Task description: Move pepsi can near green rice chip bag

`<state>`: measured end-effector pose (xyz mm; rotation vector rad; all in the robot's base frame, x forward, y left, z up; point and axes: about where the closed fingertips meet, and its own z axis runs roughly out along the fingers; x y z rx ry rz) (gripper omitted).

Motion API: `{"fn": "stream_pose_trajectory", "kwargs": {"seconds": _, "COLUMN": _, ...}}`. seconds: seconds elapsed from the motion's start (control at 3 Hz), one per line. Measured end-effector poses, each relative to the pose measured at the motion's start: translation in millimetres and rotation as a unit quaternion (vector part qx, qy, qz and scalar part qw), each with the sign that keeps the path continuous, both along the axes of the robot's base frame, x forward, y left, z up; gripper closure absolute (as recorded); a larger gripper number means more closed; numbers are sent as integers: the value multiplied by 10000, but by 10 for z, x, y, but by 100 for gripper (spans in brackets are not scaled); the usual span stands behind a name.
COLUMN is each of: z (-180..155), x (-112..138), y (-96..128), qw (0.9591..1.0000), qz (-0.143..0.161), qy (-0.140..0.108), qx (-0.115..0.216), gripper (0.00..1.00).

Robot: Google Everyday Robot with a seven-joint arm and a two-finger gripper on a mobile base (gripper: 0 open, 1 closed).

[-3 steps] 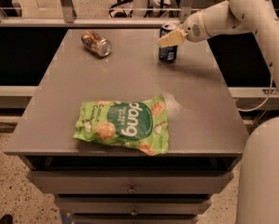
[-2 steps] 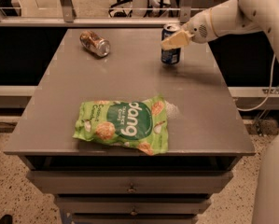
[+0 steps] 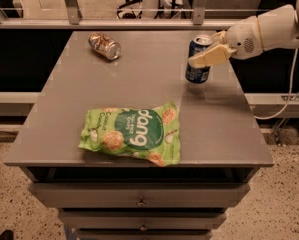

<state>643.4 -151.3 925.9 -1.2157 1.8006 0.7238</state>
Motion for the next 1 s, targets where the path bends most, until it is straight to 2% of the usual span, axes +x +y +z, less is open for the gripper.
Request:
{"fn": "stream_pose_trajectory", "kwargs": {"seconds": 0.33, "z": 22, "x": -406, "y": -117, "qw": 9996, "qz": 235, "qy": 50, "qx": 166, "gripper": 100}}
{"fn": "stream_pose_trajectory", "kwargs": {"seconds": 0.67, "z": -3, "x": -626, "y": -95, "qw": 9985, "qz": 429, "qy": 132, "qx": 298, "gripper": 100}}
{"fn": "stream_pose_trajectory", "kwargs": {"seconds": 1.0, "z": -79, "x": -846, "y": 130, "qw": 9952, "qz": 825, "qy": 246, "qx": 458, "gripper": 100}}
